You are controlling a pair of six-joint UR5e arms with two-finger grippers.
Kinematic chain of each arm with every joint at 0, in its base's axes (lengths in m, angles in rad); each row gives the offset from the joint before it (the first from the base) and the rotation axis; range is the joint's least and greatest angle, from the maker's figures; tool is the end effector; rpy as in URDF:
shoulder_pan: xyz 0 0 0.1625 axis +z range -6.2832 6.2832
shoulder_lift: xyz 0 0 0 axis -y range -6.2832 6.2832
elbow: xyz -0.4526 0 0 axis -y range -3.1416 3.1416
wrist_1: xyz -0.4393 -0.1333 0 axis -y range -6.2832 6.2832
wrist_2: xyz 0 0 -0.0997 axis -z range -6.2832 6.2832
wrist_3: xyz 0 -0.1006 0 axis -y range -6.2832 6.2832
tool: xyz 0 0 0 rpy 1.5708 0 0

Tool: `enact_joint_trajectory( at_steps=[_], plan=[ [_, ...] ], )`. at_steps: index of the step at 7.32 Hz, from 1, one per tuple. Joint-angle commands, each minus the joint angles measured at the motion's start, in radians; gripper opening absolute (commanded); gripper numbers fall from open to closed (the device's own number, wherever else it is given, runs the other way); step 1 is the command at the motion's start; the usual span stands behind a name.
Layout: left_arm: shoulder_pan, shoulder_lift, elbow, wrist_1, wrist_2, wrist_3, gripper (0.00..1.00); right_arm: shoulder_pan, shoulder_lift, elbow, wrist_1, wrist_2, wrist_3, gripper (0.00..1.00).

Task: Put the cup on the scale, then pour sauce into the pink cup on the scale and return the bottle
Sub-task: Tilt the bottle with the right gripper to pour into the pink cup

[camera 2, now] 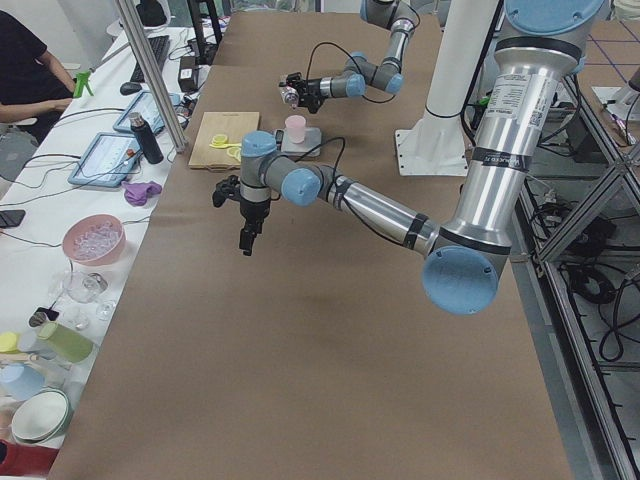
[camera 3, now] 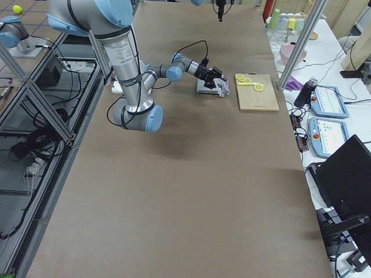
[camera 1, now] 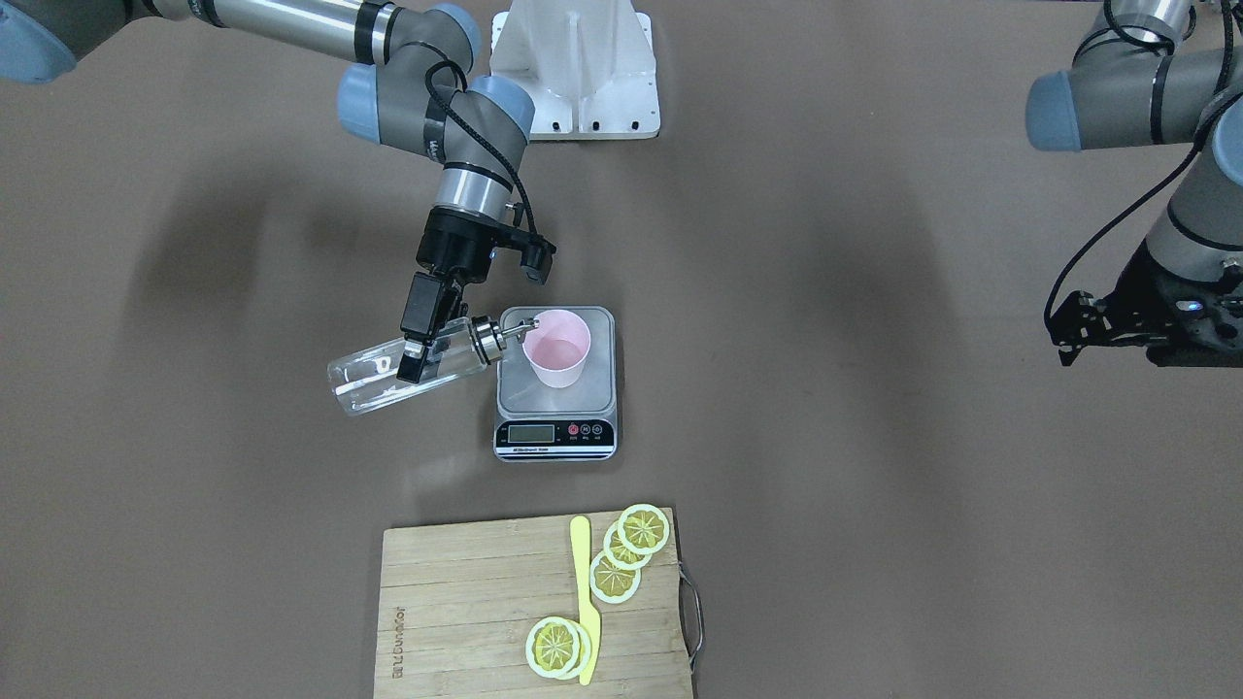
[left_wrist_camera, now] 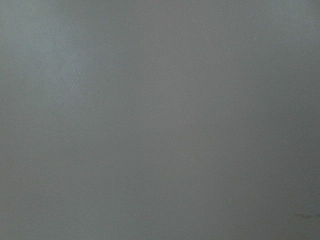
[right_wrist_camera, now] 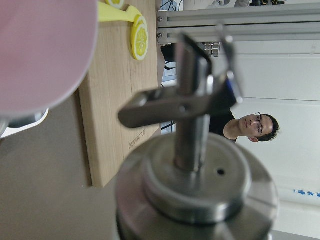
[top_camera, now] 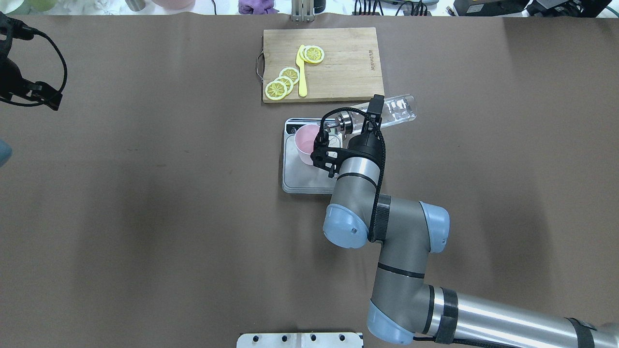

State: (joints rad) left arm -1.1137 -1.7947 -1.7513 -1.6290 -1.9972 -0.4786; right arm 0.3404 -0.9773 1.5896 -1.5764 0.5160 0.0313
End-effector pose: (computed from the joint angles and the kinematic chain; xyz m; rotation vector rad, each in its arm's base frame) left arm 0.1977 -0.6098 0.4684 0.2177 0.5791 0.0778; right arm -0.6076 -0.4495 0.2691 1.0683 0.5119 -0.7413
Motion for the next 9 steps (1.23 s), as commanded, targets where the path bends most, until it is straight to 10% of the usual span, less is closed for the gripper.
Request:
enact_joint_trajectory(
  at_steps=[1,9],
  plan=[
    [0.0,0.0,0.004,0.0,0.0,0.0,0.98,0.0,0.011,-0.011,-0.001,-0.036,-0.051,0.0],
    [0.0,0.008,0.018,-0.002,0.0,0.002,0.98,-0.003,0.012,-0.036,0.001,-0.203,-0.206,0.0]
  ],
)
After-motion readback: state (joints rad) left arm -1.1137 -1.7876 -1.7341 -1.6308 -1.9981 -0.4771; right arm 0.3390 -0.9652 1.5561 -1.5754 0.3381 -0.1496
